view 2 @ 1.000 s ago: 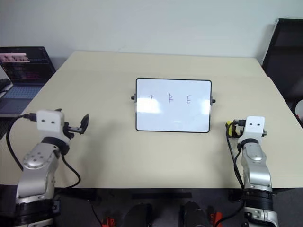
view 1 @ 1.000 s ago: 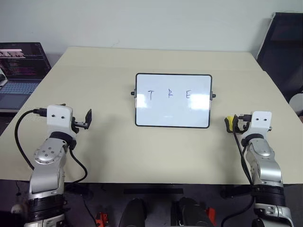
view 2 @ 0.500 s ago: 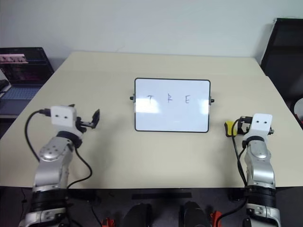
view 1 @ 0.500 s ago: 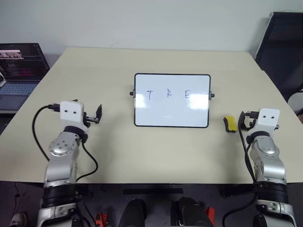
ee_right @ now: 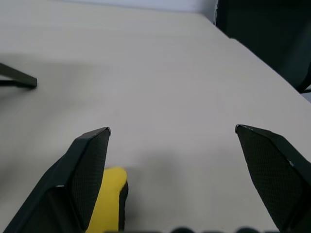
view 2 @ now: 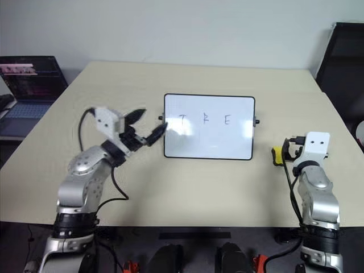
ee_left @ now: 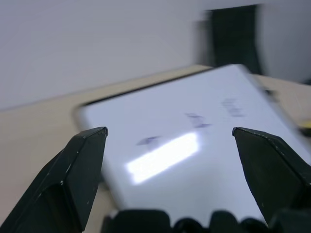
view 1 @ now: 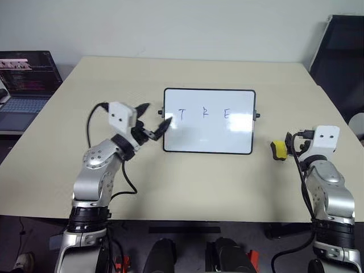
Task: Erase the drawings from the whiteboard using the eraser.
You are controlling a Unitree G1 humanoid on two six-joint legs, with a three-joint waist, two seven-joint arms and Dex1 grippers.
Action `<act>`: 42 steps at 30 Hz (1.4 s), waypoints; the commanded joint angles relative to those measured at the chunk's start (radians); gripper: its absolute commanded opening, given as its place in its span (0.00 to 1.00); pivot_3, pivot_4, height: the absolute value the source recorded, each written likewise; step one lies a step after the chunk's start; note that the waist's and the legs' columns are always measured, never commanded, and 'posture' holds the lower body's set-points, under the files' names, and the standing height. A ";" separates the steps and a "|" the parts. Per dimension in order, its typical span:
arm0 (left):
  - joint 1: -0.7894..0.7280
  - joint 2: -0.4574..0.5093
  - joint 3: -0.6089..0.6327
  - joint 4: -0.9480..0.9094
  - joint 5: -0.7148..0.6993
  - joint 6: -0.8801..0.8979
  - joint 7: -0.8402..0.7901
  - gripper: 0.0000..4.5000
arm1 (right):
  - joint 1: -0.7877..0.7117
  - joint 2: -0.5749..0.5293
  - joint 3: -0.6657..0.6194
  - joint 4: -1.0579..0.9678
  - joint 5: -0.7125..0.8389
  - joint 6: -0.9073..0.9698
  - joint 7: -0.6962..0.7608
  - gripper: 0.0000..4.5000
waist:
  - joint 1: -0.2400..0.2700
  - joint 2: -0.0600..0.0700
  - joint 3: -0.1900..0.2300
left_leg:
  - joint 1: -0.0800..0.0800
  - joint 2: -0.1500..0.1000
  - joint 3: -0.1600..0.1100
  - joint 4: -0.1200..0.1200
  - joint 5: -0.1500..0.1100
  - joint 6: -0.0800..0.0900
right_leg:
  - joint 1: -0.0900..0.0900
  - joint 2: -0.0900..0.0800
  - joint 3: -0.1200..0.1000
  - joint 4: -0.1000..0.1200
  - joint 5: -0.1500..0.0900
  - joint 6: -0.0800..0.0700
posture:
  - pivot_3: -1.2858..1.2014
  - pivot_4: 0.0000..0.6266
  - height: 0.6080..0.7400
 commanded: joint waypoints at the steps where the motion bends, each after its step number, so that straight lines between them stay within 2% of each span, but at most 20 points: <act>1: -0.030 0.001 -0.080 -0.070 -0.092 0.078 -0.141 1.00 | 0.000 -0.043 -0.031 -0.108 0.051 0.199 0.024 1.00 | -0.002 0.000 0.000 | 0.000 0.000 0.000 0.000 0.000 0.000 | 0.000 0.000 0.000 0.000 0.000 0.000 | 0.52 0.24 1.00; 5: -0.059 0.020 -0.158 -0.024 -0.099 0.102 -0.281 1.00 | -0.034 -0.060 -0.033 -0.150 0.103 0.377 0.046 1.00 | -0.010 0.000 0.000 | 0.001 -0.001 0.000 0.000 0.000 0.000 | 0.000 0.003 0.001 0.001 0.000 0.000 | 0.52 0.24 1.00; 12: -0.142 0.007 -0.247 0.163 0.018 -0.048 -0.429 1.00 | -0.094 -0.036 -0.044 -0.134 0.135 0.497 0.038 1.00 | -0.010 0.001 0.000 | 0.002 -0.001 0.001 0.001 0.000 0.000 | 0.000 0.007 0.002 0.000 -0.001 0.001 | 0.52 0.24 1.00; 16: -0.164 -0.035 -0.252 0.264 0.094 -0.166 -0.410 1.00 | -0.134 -0.029 -0.023 -0.086 0.127 0.498 0.042 1.00 | -0.009 0.001 0.000 | 0.001 -0.001 0.001 0.001 0.000 0.000 | 0.000 0.007 0.002 -0.001 -0.001 0.001 | 0.52 0.24 1.00; 26: -0.139 -0.052 -0.218 0.322 0.174 -0.290 -0.349 1.00 | -0.193 0.009 0.008 0.046 0.094 0.414 0.028 1.00 | -0.010 0.001 0.000 | 0.001 0.000 0.001 0.000 0.000 0.000 | -0.001 0.007 0.002 -0.001 0.000 0.000 | 0.52 0.24 1.00; 42: -0.130 -0.036 -0.194 0.281 0.176 -0.267 -0.303 1.00 | -0.279 0.012 0.032 0.213 0.067 0.300 0.033 1.00 | -0.010 0.001 0.000 | 0.001 0.000 0.001 0.000 0.000 0.000 | -0.001 0.007 0.002 -0.001 0.001 -0.002 | 0.52 0.24 1.00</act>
